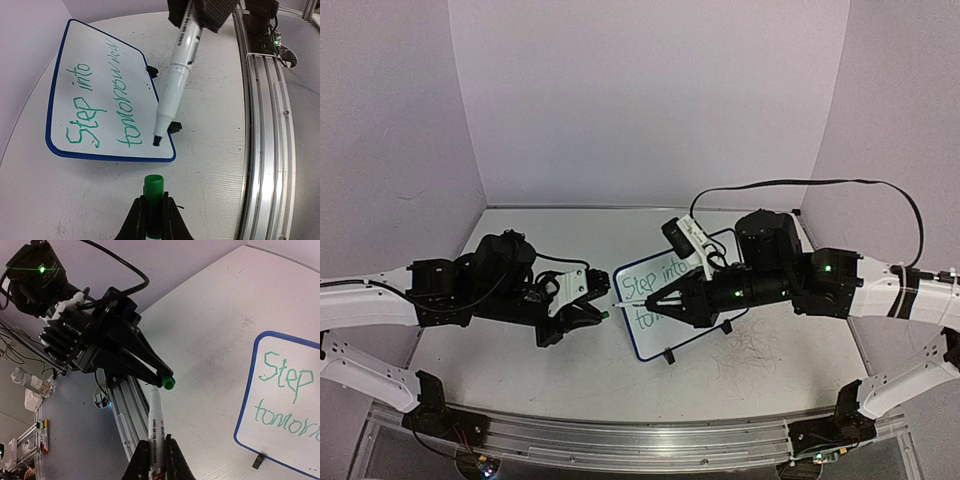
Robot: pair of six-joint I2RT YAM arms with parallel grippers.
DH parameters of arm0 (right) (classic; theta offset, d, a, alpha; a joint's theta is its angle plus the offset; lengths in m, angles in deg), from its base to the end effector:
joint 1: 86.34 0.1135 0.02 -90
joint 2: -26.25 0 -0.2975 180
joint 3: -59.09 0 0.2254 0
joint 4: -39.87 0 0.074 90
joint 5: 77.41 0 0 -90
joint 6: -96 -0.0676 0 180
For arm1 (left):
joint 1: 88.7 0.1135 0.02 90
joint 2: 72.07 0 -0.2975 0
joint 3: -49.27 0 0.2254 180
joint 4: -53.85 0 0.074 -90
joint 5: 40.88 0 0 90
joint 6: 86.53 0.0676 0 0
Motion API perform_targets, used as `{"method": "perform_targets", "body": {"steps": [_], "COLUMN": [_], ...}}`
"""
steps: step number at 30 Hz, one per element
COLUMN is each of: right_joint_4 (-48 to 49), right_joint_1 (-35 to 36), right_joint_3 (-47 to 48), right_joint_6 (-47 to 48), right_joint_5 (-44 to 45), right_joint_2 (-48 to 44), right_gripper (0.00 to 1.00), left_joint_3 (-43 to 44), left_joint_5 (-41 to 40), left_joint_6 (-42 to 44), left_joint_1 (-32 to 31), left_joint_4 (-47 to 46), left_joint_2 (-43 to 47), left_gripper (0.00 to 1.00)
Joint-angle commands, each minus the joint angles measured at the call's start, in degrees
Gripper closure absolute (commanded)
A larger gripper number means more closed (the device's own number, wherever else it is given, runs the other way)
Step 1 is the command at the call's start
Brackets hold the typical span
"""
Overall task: Write a sentence on the whiteboard
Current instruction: Insert the whiteboard marker without the cap into the pen cap.
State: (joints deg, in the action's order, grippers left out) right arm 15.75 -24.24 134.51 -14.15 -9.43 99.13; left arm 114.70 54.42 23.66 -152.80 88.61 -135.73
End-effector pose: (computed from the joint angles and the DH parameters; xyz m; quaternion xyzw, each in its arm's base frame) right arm 0.1108 0.2635 0.3575 -0.3908 0.7195 0.4819 0.3118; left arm 0.0956 -0.2113 0.3101 0.6054 0.6361 -0.2159 0.4270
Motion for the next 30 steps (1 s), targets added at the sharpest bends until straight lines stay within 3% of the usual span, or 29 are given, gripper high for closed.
{"method": "perform_targets", "body": {"steps": [1,30], "right_joint_4": [0.6,0.1], "right_joint_1": [0.3,1.1], "right_joint_3": [2.9,3.6], "right_joint_6": [0.6,1.0], "right_joint_5": [-0.5,1.8], "right_joint_2": [1.5,2.7], "right_gripper": [1.00,1.00], "left_joint_3": [0.0,0.0], "left_joint_5": [-0.1,1.2], "left_joint_6": [1.1,1.0], "left_joint_1": [-0.5,-1.0], "left_joint_4": [-1.7,-2.3], "left_joint_2": [2.0,2.9], "left_gripper": [1.00,1.00]}}
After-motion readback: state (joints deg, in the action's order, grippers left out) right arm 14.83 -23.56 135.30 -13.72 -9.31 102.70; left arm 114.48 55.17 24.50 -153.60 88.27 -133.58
